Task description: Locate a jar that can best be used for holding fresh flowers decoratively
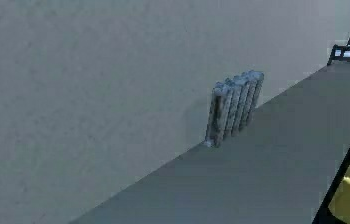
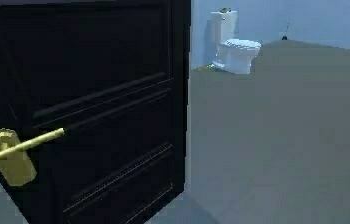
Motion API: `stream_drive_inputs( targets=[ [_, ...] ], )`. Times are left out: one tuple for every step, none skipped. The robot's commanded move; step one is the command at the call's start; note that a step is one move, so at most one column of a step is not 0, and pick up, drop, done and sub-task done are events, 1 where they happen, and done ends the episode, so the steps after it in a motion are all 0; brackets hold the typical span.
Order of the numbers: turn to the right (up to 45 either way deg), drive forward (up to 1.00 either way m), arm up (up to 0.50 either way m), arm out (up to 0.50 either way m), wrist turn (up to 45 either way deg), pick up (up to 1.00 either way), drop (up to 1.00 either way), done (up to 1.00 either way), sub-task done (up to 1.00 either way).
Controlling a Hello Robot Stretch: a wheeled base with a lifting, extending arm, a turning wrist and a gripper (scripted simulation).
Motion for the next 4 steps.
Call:
stream_drive_inputs(
  targets=[
    [0.0,0.85,0.00,0.00,0.0,0.00,0.00,0.00,0.00],
    [42.0,0.00,0.00,0.00,0.0,0.00,0.00,0.00,0.00],
    [0.0,0.45,0.00,0.00,0.0,0.00,0.00,0.00,0.00],
    [18.0,0.00,0.00,0.00,0.0,0.00,0.00,0.00,0.00]
  ],
)
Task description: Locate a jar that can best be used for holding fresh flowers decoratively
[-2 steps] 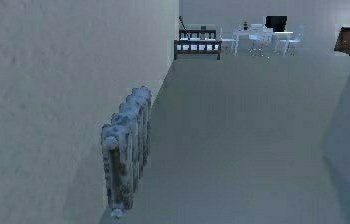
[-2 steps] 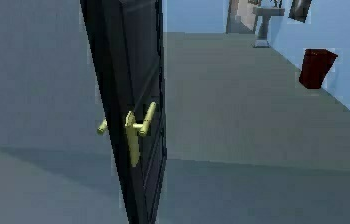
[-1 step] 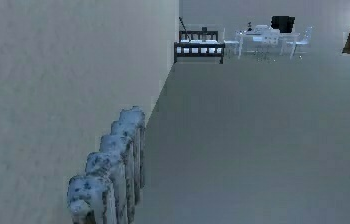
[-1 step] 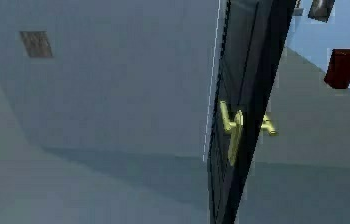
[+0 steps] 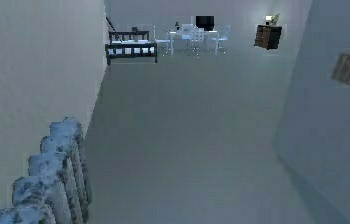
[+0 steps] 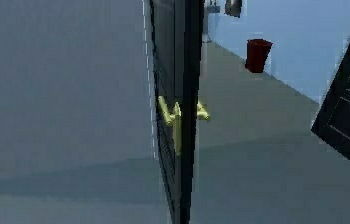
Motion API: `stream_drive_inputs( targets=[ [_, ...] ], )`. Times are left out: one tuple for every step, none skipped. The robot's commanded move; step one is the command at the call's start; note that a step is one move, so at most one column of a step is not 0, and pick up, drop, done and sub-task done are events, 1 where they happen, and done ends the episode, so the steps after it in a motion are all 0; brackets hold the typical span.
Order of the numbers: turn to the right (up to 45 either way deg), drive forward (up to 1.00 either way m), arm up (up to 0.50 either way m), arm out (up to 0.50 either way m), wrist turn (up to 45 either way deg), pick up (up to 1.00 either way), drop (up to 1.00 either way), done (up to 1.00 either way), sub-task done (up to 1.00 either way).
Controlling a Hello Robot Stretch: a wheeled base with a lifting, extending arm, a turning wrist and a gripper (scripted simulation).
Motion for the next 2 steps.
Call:
stream_drive_inputs(
  targets=[
    [0.0,1.00,0.00,0.00,0.0,0.00,0.00,0.00,0.00],
    [0.0,1.00,0.00,0.00,0.0,0.00,0.00,0.00,0.00]
  ],
)
